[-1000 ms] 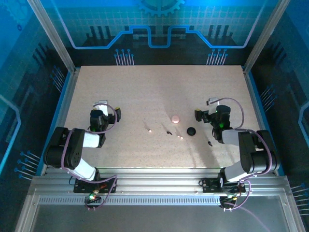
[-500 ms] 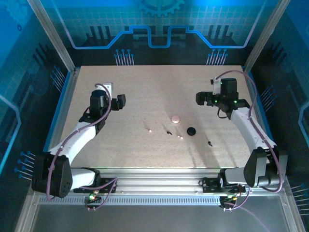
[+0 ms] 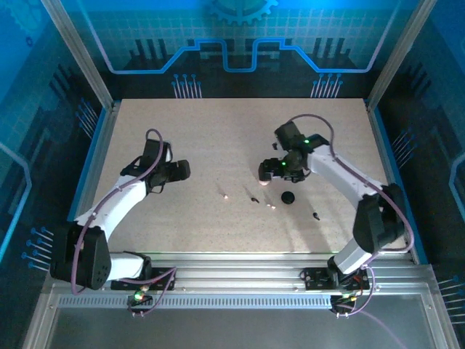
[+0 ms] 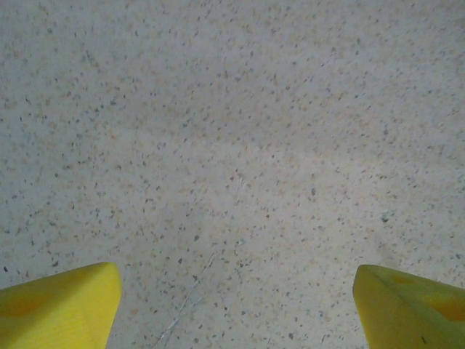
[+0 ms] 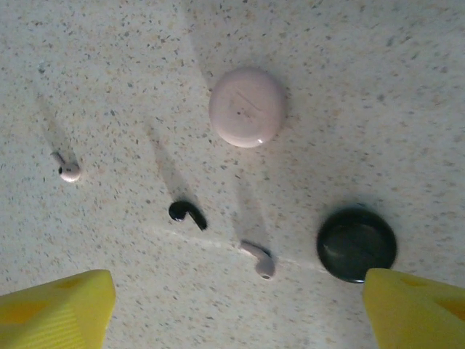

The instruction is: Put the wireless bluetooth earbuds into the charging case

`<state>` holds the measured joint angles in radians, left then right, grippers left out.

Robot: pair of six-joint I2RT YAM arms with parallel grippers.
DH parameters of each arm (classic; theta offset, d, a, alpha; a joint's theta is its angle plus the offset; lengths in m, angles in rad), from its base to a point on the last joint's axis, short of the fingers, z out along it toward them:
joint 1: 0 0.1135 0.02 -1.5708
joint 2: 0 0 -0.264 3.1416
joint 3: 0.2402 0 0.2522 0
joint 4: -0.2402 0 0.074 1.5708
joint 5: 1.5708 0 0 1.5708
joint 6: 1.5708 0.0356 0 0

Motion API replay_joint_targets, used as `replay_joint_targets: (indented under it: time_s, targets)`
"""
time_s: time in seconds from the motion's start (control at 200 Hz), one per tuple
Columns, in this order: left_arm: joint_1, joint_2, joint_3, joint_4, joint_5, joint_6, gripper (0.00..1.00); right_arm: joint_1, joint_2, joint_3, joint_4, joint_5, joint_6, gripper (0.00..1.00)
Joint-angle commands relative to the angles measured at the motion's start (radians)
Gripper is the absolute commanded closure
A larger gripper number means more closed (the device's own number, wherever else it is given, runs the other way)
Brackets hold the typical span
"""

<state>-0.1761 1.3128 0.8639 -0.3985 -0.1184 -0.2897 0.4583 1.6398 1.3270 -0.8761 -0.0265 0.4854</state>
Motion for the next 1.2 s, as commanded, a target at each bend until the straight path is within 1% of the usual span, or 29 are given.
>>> replay_joint_targets:
  time_s: [0.0,0.05,0.2,0.365,0.515,0.595,0.8,0.935,1.061,1.136,1.191]
  targets:
    - [-0.003,0.031,0.042,-0.065,-0.008,-0.03,0.16,0.023,0.106,0.077,-0.077,0.04,0.128,0.15]
    - [-0.003,0.044,0.045,-0.069,-0.007,-0.031,0.15,0.024,0.149,0.101,-0.069,0.026,0.154,0.18]
    - [-0.002,0.07,0.045,-0.074,0.003,-0.036,0.15,0.028,0.257,0.156,-0.057,0.033,0.218,0.22]
    - [0.0,0.09,0.052,-0.08,0.002,-0.024,0.15,0.028,0.354,0.208,-0.034,0.027,0.245,0.22]
    - [0.0,0.101,0.057,-0.077,0.004,-0.029,0.15,0.028,0.418,0.246,-0.029,0.033,0.25,0.25]
    - [0.0,0.106,0.058,-0.076,0.003,-0.029,0.15,0.026,0.444,0.261,-0.027,0.035,0.249,0.27]
    - [0.0,0.117,0.06,-0.078,-0.007,-0.027,0.15,0.018,0.49,0.293,-0.026,0.042,0.24,0.36]
    - [0.0,0.132,0.061,-0.074,-0.003,-0.03,0.15,0.011,0.502,0.295,-0.022,0.052,0.237,0.4]
    - [0.0,0.147,0.066,-0.071,-0.002,-0.03,0.15,0.008,0.511,0.289,-0.015,0.056,0.234,0.42]
    - [0.0,0.155,0.067,-0.069,0.001,-0.031,0.15,0.006,0.515,0.287,-0.01,0.056,0.226,0.46]
    - [0.0,0.157,0.069,-0.069,0.002,-0.031,0.15,0.006,0.517,0.285,-0.006,0.061,0.226,0.48]
